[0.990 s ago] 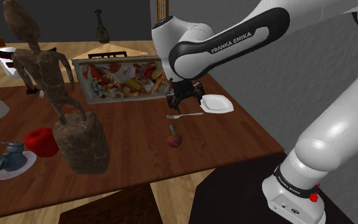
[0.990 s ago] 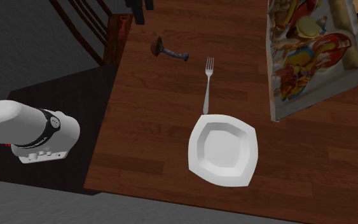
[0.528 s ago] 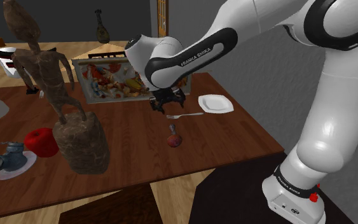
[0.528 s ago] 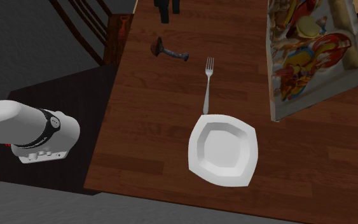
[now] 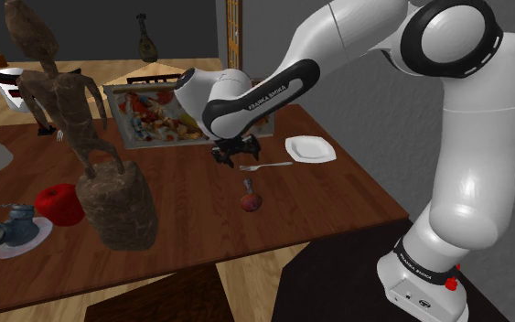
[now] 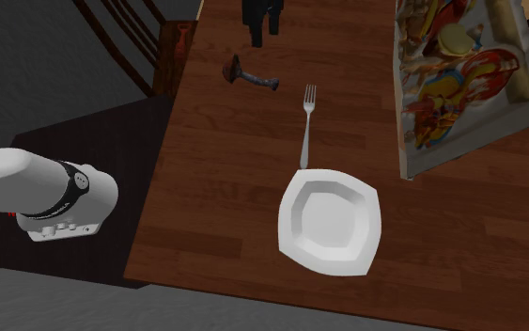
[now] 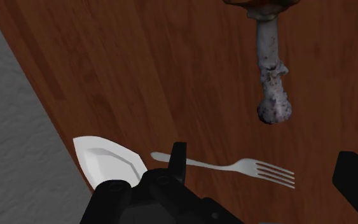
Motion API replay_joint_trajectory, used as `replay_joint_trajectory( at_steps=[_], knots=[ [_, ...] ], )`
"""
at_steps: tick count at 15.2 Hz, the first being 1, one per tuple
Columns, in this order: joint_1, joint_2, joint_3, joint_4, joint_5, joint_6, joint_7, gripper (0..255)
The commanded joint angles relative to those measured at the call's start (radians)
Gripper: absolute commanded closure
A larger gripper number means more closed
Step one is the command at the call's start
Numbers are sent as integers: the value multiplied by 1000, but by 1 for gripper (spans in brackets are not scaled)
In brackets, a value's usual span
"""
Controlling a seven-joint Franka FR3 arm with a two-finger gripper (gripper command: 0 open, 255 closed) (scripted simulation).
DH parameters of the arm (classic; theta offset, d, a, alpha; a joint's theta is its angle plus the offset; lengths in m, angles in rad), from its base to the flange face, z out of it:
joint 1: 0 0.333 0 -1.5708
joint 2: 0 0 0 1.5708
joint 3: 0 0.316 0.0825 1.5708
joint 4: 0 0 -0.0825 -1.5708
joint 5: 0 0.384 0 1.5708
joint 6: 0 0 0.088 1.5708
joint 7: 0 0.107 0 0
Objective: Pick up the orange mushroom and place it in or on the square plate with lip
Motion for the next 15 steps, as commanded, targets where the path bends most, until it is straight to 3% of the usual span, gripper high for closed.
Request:
replay_joint_trajectory(
  at_steps=[1, 9, 10, 15],
  knots=[
    [-7, 4, -5, -22, -8, 26, 5, 0],
    [-9, 5, -7, -27, -10, 33, 6, 0],
    [-9, 5, -7, -27, -10, 33, 6, 255],
    [-9, 5, -7, -28, -10, 33, 6, 255]
  ],
)
